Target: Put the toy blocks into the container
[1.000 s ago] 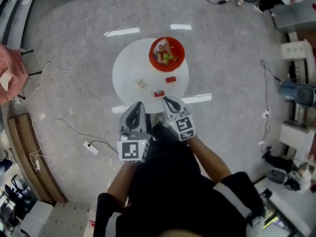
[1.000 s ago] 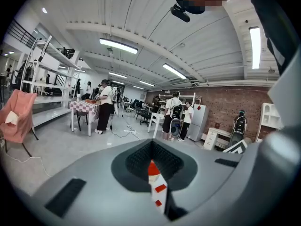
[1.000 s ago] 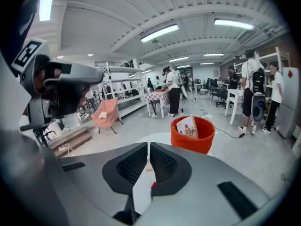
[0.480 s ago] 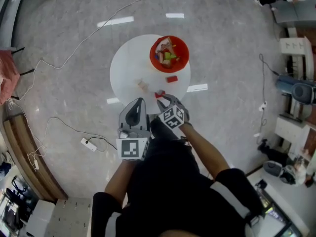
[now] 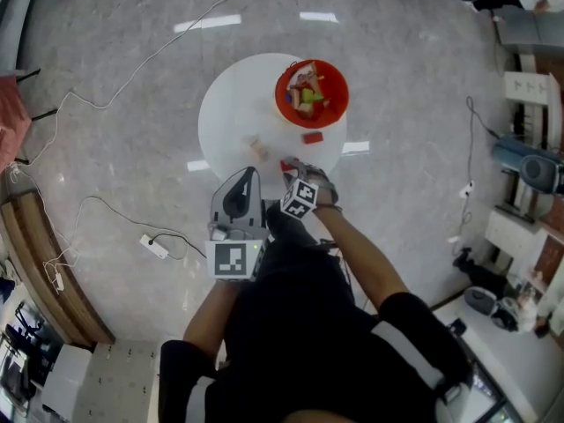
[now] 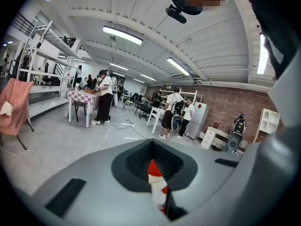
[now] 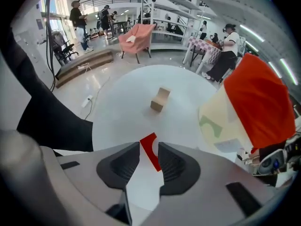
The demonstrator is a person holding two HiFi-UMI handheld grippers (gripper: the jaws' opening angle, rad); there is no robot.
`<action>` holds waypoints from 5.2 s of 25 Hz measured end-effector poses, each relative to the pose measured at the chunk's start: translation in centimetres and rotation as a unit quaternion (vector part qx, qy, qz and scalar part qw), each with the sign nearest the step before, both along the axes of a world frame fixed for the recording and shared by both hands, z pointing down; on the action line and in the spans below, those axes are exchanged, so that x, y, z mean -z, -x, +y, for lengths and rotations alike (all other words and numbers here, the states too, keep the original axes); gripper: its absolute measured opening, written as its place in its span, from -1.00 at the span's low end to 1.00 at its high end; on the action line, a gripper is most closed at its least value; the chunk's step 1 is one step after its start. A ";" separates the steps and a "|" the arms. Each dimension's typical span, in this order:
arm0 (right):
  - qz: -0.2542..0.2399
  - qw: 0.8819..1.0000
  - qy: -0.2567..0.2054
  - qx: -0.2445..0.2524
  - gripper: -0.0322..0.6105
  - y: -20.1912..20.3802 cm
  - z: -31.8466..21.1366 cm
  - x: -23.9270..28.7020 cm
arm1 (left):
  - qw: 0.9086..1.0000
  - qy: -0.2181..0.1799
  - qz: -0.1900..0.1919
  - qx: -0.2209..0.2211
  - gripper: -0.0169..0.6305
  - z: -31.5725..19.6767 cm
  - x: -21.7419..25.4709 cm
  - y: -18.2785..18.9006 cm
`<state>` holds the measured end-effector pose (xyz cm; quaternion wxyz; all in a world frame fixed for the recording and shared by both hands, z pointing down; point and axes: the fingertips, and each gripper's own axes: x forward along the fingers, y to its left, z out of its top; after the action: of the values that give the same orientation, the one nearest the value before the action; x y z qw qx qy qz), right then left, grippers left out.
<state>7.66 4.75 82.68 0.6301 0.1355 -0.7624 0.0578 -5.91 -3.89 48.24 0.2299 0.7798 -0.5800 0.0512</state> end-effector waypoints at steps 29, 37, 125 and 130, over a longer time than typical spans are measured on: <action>-0.081 0.993 -0.027 -0.084 -0.68 1.2 -3.3 7.5 | 1.000 -0.017 0.000 0.010 -0.95 -0.3 1.2 0.0; -0.230 0.954 -0.102 -0.165 -0.68 2.6 -8.3 18.8 | 0.998 -0.053 -0.019 -0.007 -0.95 -1.2 3.2 -1.0; 0.006 0.995 0.074 0.065 -0.35 -8.9 -10.8 -3.1 | 0.994 0.021 -0.028 0.102 -0.95 -5.1 0.0 -5.2; -0.011 0.996 0.073 0.040 -0.47 -8.9 -10.5 -2.4 | 0.994 0.007 -0.018 0.107 -0.95 -5.2 0.3 -4.8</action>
<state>16.57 -5.77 85.06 0.6314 0.0583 -0.7681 0.0895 -1.09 -9.11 47.92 0.2289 0.7104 -0.6641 0.0443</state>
